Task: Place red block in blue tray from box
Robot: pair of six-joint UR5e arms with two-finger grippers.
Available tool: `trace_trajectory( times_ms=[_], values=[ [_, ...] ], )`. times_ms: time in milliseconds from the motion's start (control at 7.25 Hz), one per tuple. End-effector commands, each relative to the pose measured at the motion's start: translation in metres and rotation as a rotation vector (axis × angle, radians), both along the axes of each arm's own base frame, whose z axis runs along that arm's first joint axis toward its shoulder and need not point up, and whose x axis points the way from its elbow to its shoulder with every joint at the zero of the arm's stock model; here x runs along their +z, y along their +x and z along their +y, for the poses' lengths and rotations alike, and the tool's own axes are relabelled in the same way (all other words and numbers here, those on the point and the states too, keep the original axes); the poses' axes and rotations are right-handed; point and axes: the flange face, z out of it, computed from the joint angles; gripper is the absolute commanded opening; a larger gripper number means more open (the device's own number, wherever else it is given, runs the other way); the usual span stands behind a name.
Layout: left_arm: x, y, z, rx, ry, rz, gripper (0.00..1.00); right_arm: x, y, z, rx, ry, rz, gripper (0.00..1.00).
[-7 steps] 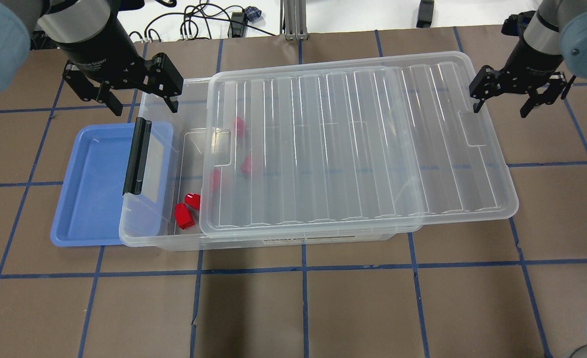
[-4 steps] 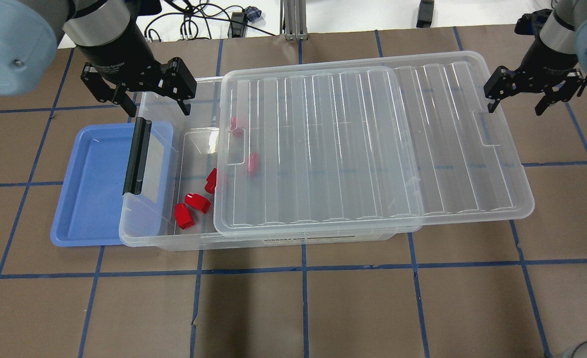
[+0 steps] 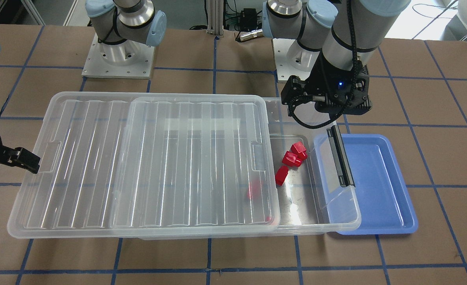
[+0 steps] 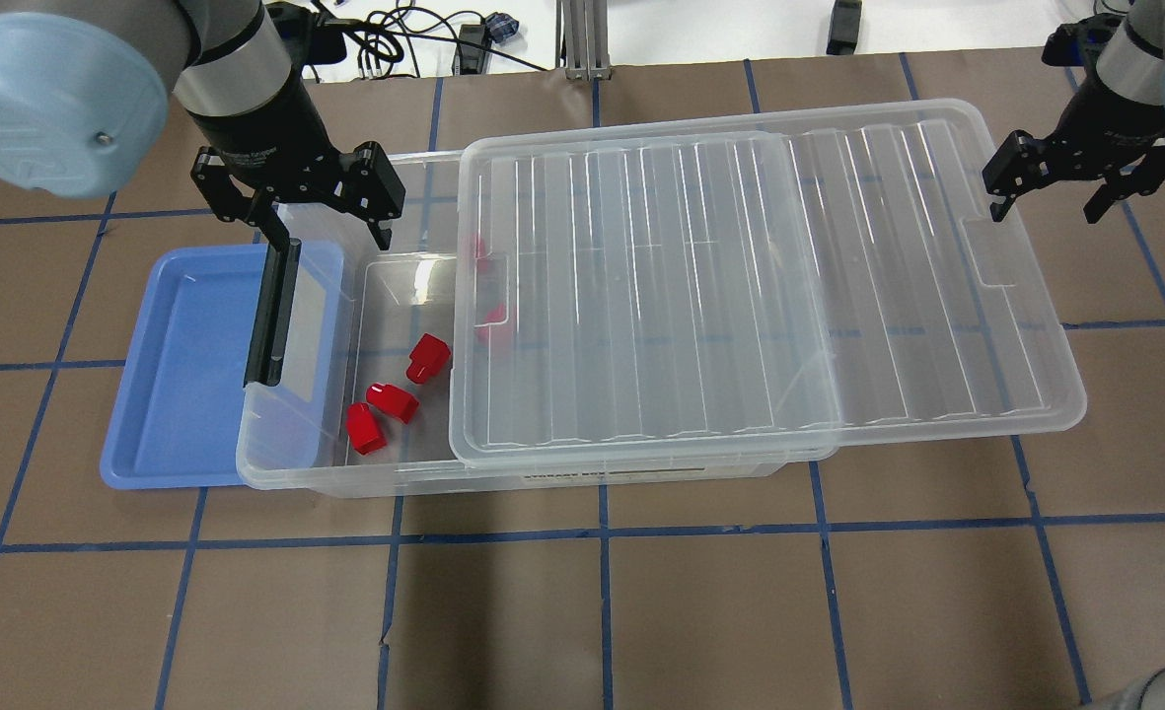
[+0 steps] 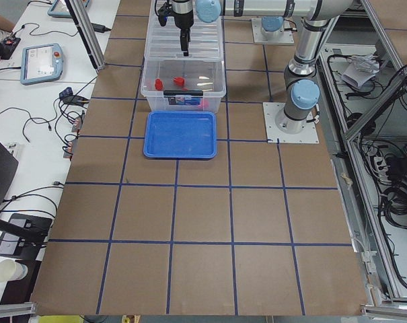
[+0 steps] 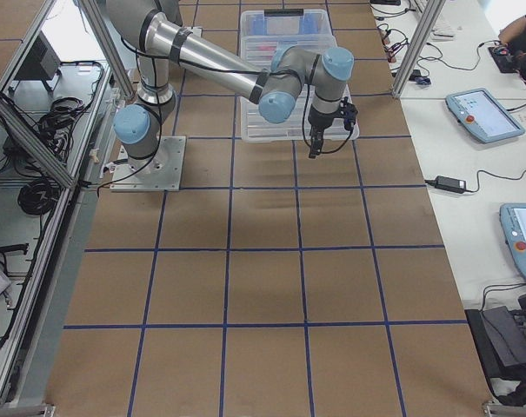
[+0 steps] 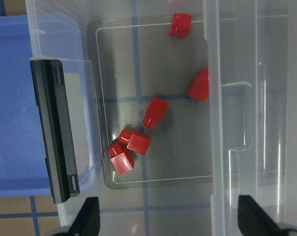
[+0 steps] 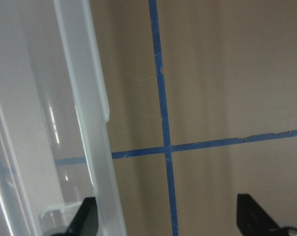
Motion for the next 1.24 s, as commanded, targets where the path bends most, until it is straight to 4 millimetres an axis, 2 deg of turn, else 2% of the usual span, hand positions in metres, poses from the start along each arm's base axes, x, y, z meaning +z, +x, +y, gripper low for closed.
trace_trajectory(
  times_ms=[0,138,276,414,690,966,1103],
  values=[
    [-0.040,0.009,-0.019,0.012,-0.026,-0.009,1.00,0.001,-0.004,0.000,0.033,-0.007,0.008,1.00],
    [-0.071,0.010,-0.019,0.020,-0.026,-0.005,1.00,0.002,-0.005,-0.001,0.034,-0.014,0.010,1.00],
    [-0.100,0.012,-0.021,0.016,-0.102,-0.001,1.00,0.001,-0.006,0.000,0.035,-0.007,0.021,1.00],
    [-0.121,0.012,-0.020,0.017,-0.109,0.001,1.00,0.001,-0.006,0.000,0.035,-0.005,0.025,1.00],
    [-0.147,0.008,-0.015,0.047,-0.065,0.019,1.00,0.002,-0.006,0.000,0.035,-0.006,0.026,1.00],
    [-0.187,0.009,0.000,0.037,-0.021,0.018,1.00,0.002,-0.007,-0.001,0.033,-0.011,0.027,1.00],
    [-0.197,0.011,-0.001,0.032,-0.046,0.022,1.00,0.002,-0.008,-0.001,0.033,-0.011,0.029,1.00]
  ],
)
